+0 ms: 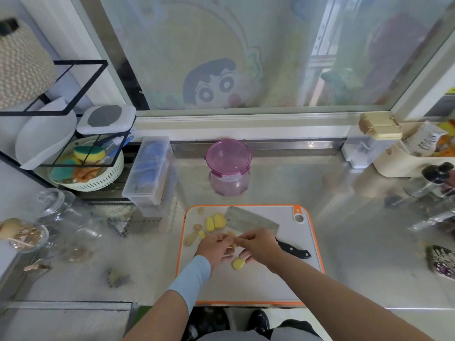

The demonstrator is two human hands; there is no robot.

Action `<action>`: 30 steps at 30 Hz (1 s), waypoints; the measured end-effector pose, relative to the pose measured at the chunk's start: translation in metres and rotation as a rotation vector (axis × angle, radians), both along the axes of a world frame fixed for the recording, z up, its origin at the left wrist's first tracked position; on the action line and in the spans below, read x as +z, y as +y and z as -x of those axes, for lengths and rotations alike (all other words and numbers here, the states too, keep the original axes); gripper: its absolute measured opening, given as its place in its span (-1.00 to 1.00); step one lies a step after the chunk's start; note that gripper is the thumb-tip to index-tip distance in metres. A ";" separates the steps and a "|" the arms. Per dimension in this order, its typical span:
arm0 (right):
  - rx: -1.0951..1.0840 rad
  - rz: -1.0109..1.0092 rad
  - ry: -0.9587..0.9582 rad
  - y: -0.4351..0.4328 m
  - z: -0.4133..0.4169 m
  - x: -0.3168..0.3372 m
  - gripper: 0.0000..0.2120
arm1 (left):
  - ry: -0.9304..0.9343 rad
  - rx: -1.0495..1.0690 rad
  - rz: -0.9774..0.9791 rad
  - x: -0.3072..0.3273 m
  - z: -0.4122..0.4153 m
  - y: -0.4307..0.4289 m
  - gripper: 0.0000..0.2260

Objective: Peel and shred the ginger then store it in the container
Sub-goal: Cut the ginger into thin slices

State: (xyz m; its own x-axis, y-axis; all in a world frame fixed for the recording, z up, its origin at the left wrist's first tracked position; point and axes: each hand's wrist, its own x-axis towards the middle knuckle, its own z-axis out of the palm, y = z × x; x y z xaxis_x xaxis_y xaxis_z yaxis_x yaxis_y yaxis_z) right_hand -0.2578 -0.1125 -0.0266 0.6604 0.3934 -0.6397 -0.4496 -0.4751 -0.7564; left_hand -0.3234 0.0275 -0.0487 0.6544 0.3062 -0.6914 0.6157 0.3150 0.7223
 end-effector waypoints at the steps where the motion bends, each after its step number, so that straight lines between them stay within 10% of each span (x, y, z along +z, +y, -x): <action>1: -0.029 -0.025 0.032 -0.001 0.000 -0.001 -0.90 | -0.003 -0.004 0.004 0.000 -0.001 0.000 -0.89; 30: -0.178 0.042 0.124 -0.003 0.005 -0.023 -0.80 | 0.151 0.022 -0.167 -0.008 -0.011 -0.008 -0.85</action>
State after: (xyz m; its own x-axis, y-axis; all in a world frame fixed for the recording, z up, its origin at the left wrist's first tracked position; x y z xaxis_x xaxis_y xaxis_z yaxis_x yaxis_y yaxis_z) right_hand -0.2629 -0.1152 -0.0491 0.6325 0.2492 -0.7334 -0.6173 -0.4098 -0.6715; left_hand -0.3125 0.0194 -0.0567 0.5389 0.4381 -0.7195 0.7153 0.2132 0.6655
